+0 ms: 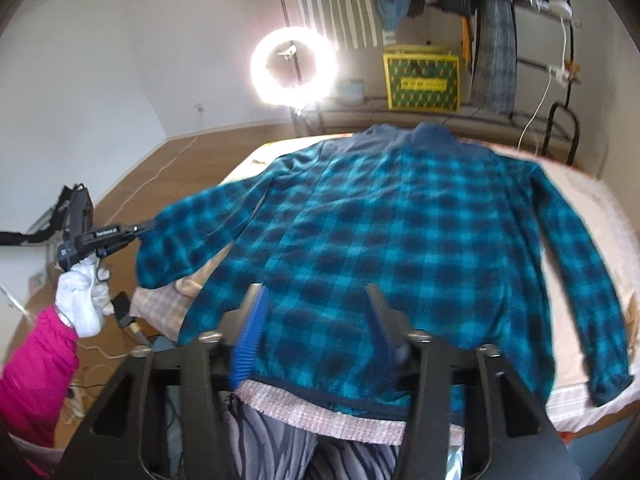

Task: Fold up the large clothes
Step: 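Move the left tool to the shirt's side edge and grasp it, then lift the gripped side with the left tool and fold it over the shirt body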

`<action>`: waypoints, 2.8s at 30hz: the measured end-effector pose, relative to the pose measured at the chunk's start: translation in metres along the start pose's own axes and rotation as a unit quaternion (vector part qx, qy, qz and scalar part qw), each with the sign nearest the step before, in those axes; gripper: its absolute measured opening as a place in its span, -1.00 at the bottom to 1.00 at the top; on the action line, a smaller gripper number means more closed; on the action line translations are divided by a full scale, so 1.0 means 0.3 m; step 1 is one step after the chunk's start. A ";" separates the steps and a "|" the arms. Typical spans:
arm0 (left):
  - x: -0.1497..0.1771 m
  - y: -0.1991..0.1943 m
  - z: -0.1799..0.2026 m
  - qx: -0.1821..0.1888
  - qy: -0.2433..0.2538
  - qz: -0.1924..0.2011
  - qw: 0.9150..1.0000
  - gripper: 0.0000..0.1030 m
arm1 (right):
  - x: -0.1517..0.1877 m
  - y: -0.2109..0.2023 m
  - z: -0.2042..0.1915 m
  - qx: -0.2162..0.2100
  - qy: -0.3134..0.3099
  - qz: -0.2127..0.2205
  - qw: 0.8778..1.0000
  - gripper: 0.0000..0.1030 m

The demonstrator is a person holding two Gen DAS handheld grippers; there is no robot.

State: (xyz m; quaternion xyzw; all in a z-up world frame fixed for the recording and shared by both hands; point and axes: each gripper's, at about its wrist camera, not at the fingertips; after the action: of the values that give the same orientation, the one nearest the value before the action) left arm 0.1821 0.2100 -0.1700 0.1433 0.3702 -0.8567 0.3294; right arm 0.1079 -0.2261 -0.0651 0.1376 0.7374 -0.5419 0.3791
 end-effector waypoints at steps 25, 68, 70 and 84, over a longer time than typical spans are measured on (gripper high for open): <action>0.341 0.019 0.217 -0.049 0.075 -0.055 0.994 -0.26 | 0.060 0.268 0.080 -0.150 0.015 -0.068 0.986 -0.32; 0.628 -0.003 0.020 -0.013 -0.016 -0.099 0.995 -0.23 | -0.216 0.793 -0.468 -0.131 -0.151 -0.207 0.958 -0.23; 0.644 0.016 0.005 -0.021 -0.025 -0.103 0.994 -0.22 | -0.207 0.851 -0.492 -0.104 -0.161 -0.220 0.956 -0.23; 0.684 -0.009 -0.009 0.000 -0.039 -0.093 0.995 -0.90 | -0.214 0.941 -0.486 -0.056 -0.175 -0.236 0.954 -0.88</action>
State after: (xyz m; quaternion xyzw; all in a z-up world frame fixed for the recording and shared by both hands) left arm 0.0280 0.1194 -0.2709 0.0752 0.3689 -0.8885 0.2624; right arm 0.2648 0.0247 -0.1974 -0.1583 0.7004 -0.5891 0.3706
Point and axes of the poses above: each gripper's, at about its wrist camera, not at the fingertips, and y roughly the way its jaws point, z to its right, x to its underside, and after that the axes turned 10 degrees about -y, right-handed
